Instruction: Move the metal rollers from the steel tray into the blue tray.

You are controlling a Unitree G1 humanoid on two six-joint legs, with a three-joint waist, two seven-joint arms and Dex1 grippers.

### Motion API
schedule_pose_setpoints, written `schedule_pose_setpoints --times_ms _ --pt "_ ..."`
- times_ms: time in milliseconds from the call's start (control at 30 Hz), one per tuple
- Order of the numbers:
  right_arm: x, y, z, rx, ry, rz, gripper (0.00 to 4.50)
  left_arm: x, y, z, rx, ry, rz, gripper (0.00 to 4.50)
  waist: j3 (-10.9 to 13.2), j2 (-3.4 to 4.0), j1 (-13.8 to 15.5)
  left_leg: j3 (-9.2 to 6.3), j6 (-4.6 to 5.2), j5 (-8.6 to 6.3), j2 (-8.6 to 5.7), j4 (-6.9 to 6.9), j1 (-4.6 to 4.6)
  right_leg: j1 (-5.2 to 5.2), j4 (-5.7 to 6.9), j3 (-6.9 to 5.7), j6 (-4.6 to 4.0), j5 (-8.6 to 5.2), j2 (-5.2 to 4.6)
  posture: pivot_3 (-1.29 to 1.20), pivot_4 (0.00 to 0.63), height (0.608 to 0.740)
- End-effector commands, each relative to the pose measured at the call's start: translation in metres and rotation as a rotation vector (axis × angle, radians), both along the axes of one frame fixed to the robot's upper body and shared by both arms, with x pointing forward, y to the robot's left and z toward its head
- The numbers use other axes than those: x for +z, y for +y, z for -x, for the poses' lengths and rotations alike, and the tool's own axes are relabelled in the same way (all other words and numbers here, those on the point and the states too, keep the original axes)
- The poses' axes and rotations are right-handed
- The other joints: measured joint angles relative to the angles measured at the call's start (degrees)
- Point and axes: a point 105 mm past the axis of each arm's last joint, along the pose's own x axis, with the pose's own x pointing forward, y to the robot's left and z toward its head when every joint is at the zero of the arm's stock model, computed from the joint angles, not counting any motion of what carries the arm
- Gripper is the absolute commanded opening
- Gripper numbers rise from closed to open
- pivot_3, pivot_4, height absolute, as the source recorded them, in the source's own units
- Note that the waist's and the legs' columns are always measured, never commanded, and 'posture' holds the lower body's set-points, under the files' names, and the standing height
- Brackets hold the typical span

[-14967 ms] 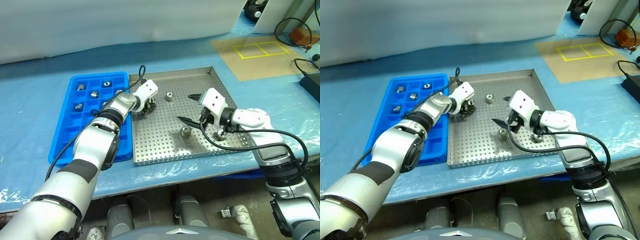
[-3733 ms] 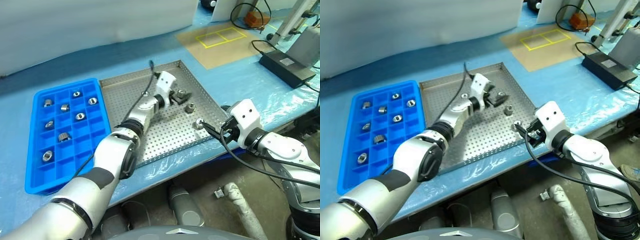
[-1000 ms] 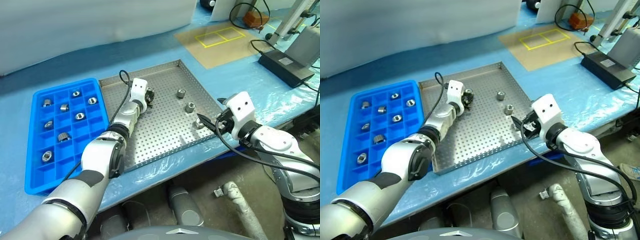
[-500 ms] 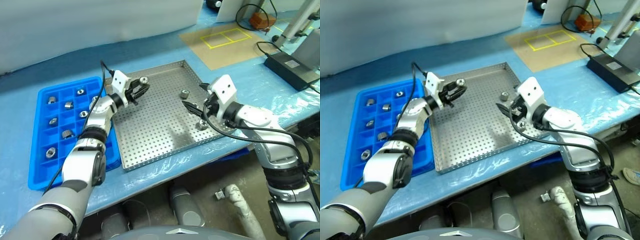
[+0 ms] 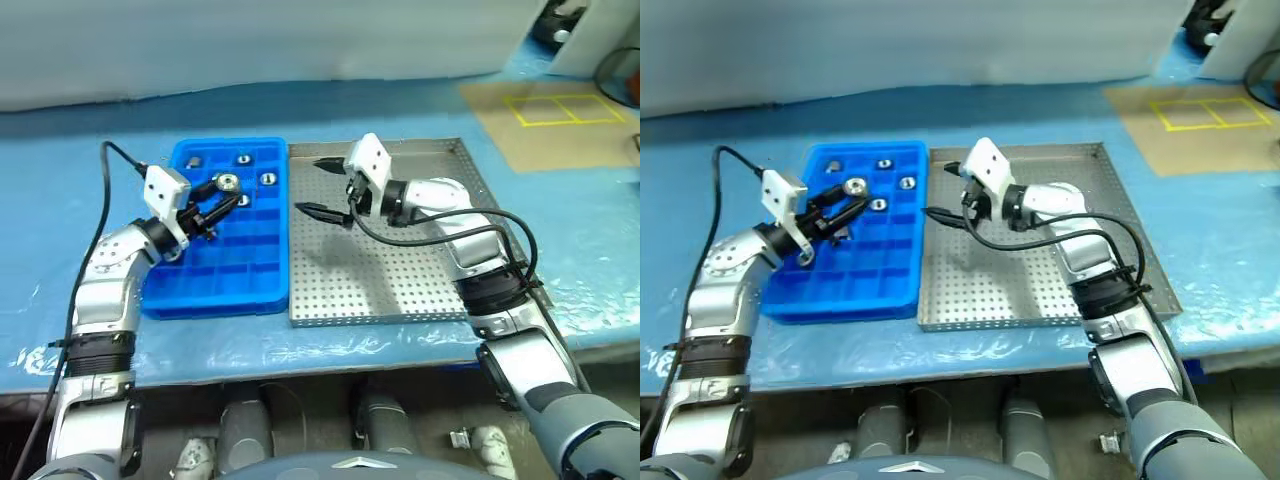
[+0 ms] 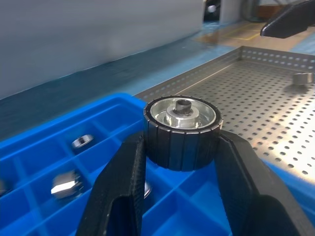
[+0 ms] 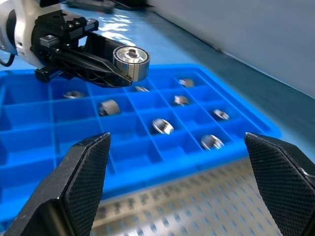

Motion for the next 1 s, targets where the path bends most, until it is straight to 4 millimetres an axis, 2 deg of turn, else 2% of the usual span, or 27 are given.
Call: schedule_pose_setpoints --times_ms 33,200,300,533,700,833,1000 --pt "0.007 0.015 0.004 0.083 -0.047 -0.003 4.50 0.026 0.011 0.017 0.034 -0.062 0.009 1.66 0.00 -0.01 1.07 0.00 -0.06 0.01 -0.01 -0.01 -0.01 -0.04 0.03 0.01 -0.01 -0.01 0.00 0.12 0.150 0.740" --pt "0.001 0.032 0.005 0.154 -0.041 -0.003 4.50 0.028 0.034 0.042 0.093 -0.007 0.002 1.66 0.00 -0.02 1.91 -0.06 -0.65 0.16 -0.02 -0.15 0.01 -0.15 0.15 0.00 0.00 -0.01 0.02 0.18 0.150 0.740" --pt "-0.001 0.038 0.006 0.174 -0.038 -0.007 4.50 0.015 0.044 0.052 0.120 0.051 -0.010 1.66 0.00 -0.03 2.51 -0.10 -0.83 0.28 0.00 -0.43 0.02 -0.35 0.28 0.01 0.00 -0.01 0.12 0.20 0.150 0.740" --pt "-0.005 0.043 0.007 0.185 -0.035 -0.015 4.50 -0.011 0.033 0.065 0.069 0.148 -0.007 1.66 0.00 -0.03 2.84 -0.14 -1.27 0.59 0.23 -0.82 -0.02 -0.63 0.37 -0.05 -0.05 -0.05 0.37 0.18 0.150 0.740" --pt "-0.008 0.036 0.004 0.149 -0.033 -0.016 4.50 -0.036 0.031 0.078 0.017 0.255 -0.046 1.66 -0.01 -0.04 2.65 -0.14 -1.29 0.60 0.27 -0.83 0.00 -0.64 0.36 -0.02 -0.06 -0.06 0.45 0.15 0.150 0.740" --pt "-0.010 0.033 0.004 0.135 -0.031 -0.013 4.50 -0.053 0.034 0.088 -0.009 0.334 -0.084 1.66 -0.01 -0.05 2.58 -0.14 -1.51 0.73 0.66 -0.83 0.02 -0.68 0.36 -0.01 -0.24 -0.16 0.87 0.13 0.150 0.740" --pt "-0.011 0.030 0.001 0.115 -0.034 -0.012 4.50 -0.063 0.037 0.084 0.009 0.352 -0.075 1.66 -0.02 -0.03 2.57 -0.17 -1.83 0.91 0.83 -1.01 0.14 -0.72 0.48 -0.05 -0.41 -0.26 1.06 0.13 0.150 0.740"
